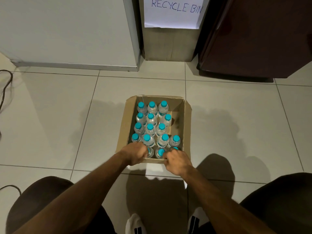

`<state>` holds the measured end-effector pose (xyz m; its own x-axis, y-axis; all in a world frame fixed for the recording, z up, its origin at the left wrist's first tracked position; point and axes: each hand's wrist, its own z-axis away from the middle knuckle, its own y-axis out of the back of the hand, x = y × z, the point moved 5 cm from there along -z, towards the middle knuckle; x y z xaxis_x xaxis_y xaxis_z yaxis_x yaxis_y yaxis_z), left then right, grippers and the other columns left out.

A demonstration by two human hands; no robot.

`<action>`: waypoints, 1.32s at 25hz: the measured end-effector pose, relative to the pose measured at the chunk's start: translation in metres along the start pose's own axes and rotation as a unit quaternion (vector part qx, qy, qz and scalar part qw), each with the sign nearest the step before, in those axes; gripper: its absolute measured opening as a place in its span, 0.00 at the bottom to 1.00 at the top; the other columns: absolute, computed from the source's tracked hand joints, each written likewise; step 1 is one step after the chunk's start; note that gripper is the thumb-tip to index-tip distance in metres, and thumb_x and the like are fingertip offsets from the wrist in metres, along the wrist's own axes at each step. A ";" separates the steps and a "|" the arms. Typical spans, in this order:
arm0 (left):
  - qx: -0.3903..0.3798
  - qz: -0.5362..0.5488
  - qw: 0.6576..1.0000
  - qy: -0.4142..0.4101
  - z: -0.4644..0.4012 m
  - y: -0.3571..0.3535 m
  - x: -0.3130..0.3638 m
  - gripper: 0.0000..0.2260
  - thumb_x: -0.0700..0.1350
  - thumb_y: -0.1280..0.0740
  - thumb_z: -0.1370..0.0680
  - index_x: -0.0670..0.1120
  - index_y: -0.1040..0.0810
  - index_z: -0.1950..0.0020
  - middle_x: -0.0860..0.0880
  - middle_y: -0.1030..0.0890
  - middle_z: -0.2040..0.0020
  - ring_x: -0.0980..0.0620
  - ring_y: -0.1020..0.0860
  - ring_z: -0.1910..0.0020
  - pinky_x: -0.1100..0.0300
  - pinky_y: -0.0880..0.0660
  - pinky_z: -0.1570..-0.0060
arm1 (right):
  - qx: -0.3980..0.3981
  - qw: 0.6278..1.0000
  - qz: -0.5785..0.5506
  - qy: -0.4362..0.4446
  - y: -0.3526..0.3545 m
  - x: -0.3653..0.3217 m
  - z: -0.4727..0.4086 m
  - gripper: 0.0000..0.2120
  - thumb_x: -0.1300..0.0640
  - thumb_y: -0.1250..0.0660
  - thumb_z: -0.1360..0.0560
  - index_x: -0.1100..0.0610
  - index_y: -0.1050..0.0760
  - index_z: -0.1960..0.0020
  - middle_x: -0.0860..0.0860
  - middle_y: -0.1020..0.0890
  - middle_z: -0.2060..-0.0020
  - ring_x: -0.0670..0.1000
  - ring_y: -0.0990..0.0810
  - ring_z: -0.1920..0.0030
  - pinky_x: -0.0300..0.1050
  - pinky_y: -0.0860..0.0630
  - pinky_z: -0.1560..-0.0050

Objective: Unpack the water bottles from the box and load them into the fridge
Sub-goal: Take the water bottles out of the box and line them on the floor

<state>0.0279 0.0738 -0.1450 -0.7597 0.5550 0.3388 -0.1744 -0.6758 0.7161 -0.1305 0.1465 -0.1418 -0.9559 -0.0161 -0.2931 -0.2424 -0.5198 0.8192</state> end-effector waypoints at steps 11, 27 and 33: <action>0.171 0.085 0.980 -0.052 -0.043 0.062 0.036 0.07 0.45 0.29 0.24 0.48 0.19 0.46 0.51 0.17 0.52 0.53 0.20 0.55 0.54 0.22 0.52 | 0.179 0.978 -0.071 -0.083 0.058 0.069 -0.024 0.16 0.51 0.30 0.24 0.50 0.21 0.37 0.47 0.18 0.41 0.51 0.28 0.37 0.47 0.27 0.42; 0.141 0.036 0.987 0.064 -0.066 0.042 0.047 0.17 0.46 0.31 0.21 0.50 0.25 0.32 0.47 0.20 0.39 0.51 0.21 0.44 0.55 0.22 0.42 | 0.281 0.952 -0.117 -0.032 0.088 0.074 -0.004 0.20 0.50 0.31 0.25 0.56 0.23 0.36 0.52 0.19 0.42 0.52 0.29 0.37 0.49 0.26 0.40; 0.126 0.015 0.991 0.045 -0.065 0.039 0.044 0.16 0.46 0.32 0.20 0.49 0.25 0.32 0.47 0.21 0.38 0.50 0.21 0.43 0.56 0.23 0.40 | 0.389 0.847 -0.358 -0.061 0.175 0.129 0.013 0.11 0.59 0.25 0.28 0.57 0.20 0.46 0.48 0.19 0.52 0.46 0.21 0.52 0.38 0.21 0.51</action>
<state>-0.0533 0.0405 -0.1422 -0.8168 0.4830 0.3156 0.0034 -0.5430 0.8397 -0.2986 0.0647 -0.0294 -0.5168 0.1780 -0.8374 -0.7573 0.3610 0.5442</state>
